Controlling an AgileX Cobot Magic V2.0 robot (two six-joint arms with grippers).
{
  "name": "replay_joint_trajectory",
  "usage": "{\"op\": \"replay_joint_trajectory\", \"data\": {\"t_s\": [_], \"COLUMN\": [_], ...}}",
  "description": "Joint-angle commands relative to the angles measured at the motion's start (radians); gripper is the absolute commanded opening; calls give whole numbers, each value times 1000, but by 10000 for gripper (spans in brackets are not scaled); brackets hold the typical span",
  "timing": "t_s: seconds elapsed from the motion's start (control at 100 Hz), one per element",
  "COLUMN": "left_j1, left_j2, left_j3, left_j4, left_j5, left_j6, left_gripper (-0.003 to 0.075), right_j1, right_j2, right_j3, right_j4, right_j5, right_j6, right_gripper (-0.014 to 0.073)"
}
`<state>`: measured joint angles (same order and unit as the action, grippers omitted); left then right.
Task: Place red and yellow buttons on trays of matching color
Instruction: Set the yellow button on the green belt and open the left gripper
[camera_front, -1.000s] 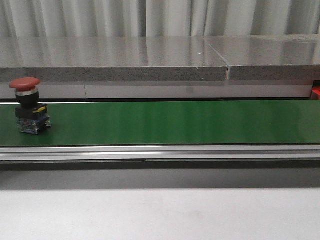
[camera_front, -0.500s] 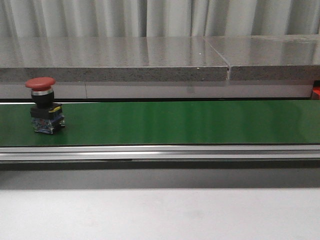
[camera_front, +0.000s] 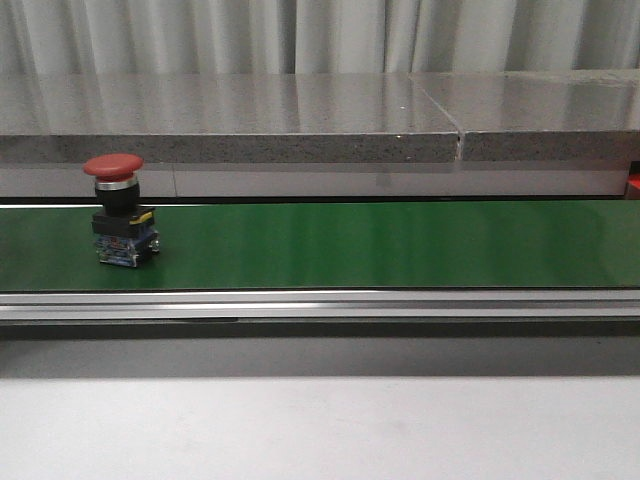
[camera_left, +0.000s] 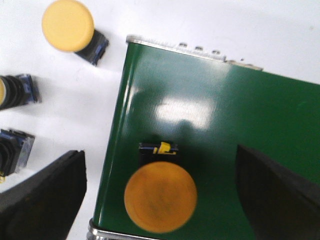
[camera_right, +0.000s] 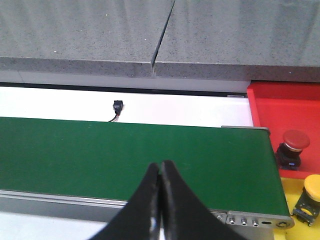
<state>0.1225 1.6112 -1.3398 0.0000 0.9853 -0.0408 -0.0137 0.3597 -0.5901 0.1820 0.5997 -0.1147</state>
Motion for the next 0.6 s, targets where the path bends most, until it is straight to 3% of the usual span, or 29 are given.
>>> {"op": "replay_joint_trajectory", "data": {"t_s": [0.0, 0.18, 0.29, 0.41, 0.46, 0.59], "left_j1": [-26, -92, -152, -216, -234, -265], "left_j2": [-94, -210, -290, -391, -425, -529], "left_j3": [-35, -35, -17, 41, 66, 160], "left_j4": [0, 0, 0, 0, 0, -26], "left_j5": [-62, -95, -112, -160, -183, -230], "left_j6": [4, 67, 108, 114, 114, 114], "left_gripper": [606, 582, 414, 92, -8, -21], "right_j1": [-1, -1, -1, -1, -1, -1], "right_j2": [8, 8, 8, 8, 8, 8], "right_j3": [-26, -26, -26, -26, -26, -26], "right_j4": [0, 0, 0, 0, 0, 0], "right_j5": [-69, -69, -69, -69, -69, -69], "right_j6": [-5, -5, -5, -5, -5, -5], "right_gripper": [-67, -67, -67, -67, -67, -67]}}
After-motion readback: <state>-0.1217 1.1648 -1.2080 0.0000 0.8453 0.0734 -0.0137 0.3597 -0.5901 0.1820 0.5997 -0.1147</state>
